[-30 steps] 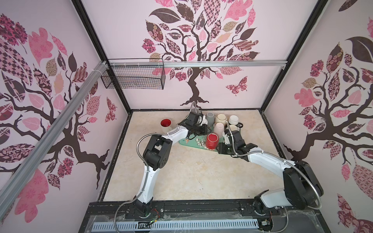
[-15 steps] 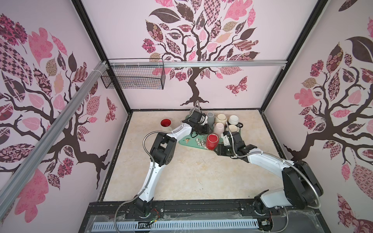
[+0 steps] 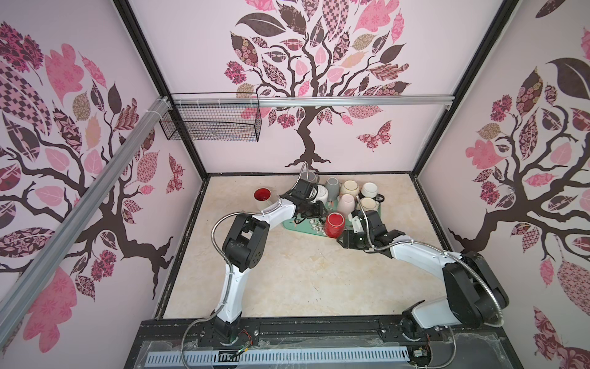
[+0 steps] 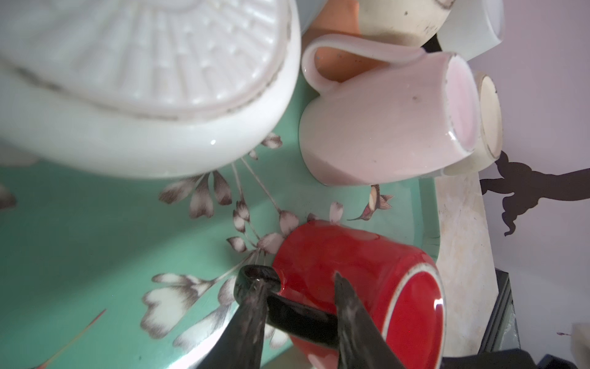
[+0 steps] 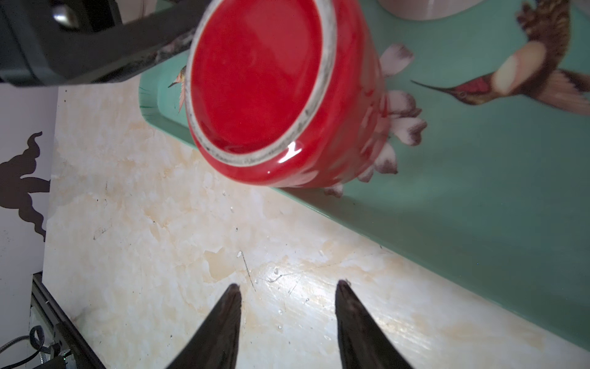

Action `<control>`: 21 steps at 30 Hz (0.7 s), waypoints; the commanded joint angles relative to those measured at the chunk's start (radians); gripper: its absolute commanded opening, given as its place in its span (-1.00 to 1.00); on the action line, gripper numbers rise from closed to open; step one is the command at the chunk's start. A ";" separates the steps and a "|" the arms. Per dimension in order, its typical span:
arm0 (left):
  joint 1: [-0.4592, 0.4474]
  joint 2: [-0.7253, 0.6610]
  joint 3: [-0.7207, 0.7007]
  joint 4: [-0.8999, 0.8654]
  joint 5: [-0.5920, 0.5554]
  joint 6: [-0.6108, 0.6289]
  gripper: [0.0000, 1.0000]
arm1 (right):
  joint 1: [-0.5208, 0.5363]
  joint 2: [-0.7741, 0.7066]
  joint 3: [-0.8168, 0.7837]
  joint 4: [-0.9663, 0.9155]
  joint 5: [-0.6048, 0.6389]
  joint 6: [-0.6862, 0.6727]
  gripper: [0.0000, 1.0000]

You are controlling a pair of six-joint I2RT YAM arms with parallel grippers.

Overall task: Turn the mug right side up
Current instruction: Rotate the mug on the tray.

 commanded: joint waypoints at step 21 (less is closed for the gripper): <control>-0.014 -0.346 -0.446 0.170 -0.114 0.317 -0.02 | -0.008 0.202 0.200 -0.037 0.104 -0.072 0.06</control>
